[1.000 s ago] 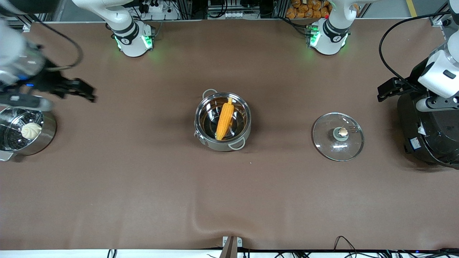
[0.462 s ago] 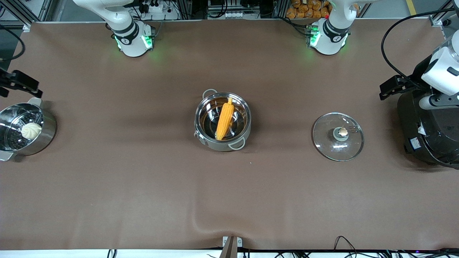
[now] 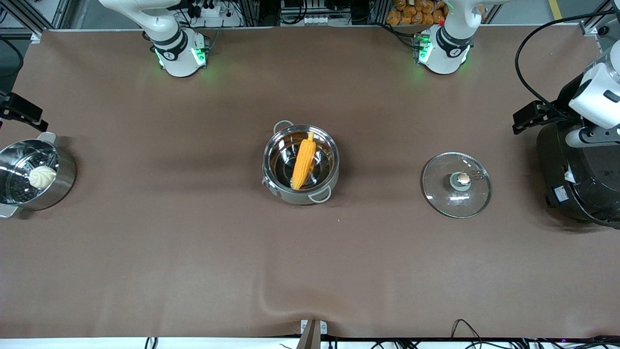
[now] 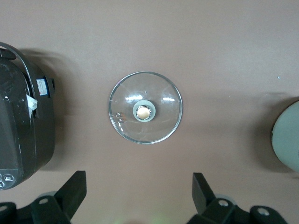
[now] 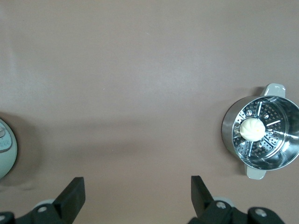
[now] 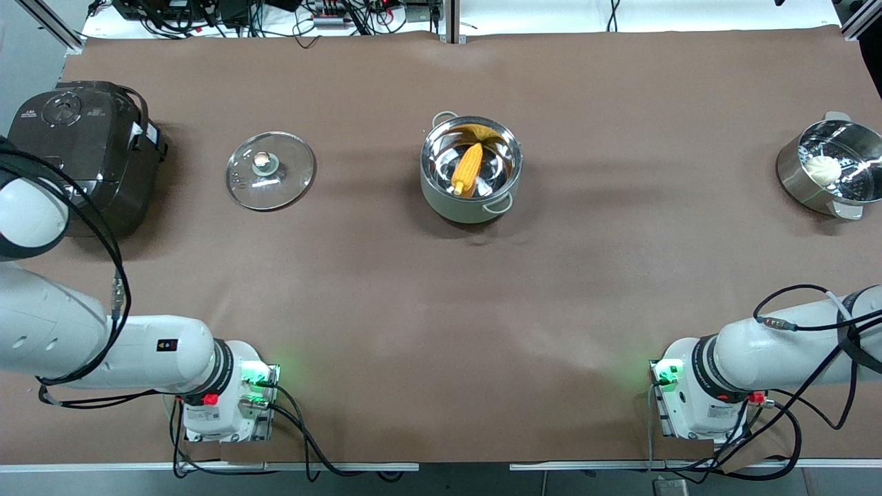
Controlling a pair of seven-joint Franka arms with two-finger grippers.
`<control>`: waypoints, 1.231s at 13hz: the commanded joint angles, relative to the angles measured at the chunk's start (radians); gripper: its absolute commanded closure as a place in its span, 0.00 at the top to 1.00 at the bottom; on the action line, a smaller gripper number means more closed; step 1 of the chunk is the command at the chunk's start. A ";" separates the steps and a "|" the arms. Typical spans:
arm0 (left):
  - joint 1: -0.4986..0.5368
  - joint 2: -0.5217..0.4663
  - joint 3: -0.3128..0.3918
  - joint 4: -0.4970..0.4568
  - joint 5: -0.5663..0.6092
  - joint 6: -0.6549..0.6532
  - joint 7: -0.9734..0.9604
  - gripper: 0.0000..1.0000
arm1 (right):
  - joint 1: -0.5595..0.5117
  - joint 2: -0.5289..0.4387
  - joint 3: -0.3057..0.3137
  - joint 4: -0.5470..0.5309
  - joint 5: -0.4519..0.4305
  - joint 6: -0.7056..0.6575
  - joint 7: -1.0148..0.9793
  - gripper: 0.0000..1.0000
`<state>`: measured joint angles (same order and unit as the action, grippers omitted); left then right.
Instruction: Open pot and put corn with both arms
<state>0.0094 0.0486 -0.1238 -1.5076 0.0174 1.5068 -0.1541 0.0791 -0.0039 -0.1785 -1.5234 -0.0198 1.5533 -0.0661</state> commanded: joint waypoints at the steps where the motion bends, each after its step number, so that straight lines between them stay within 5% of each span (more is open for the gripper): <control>1: 0.003 -0.015 0.003 -0.008 0.006 -0.013 0.028 1.00 | 0.001 -0.016 0.007 -0.026 0.006 0.019 0.005 1.00; 10: 0.004 -0.026 0.003 -0.006 0.004 -0.016 0.030 1.00 | 0.047 -0.010 0.017 -0.026 0.106 -0.058 0.155 1.00; 16: 0.003 -0.026 -0.002 -0.005 -0.013 -0.014 0.030 1.00 | 0.045 -0.010 0.017 -0.024 0.084 -0.062 0.155 1.00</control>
<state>0.0085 0.0417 -0.1255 -1.5075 0.0160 1.5059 -0.1541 0.1264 -0.0024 -0.1617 -1.5401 0.0663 1.4978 0.0712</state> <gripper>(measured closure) 0.000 0.000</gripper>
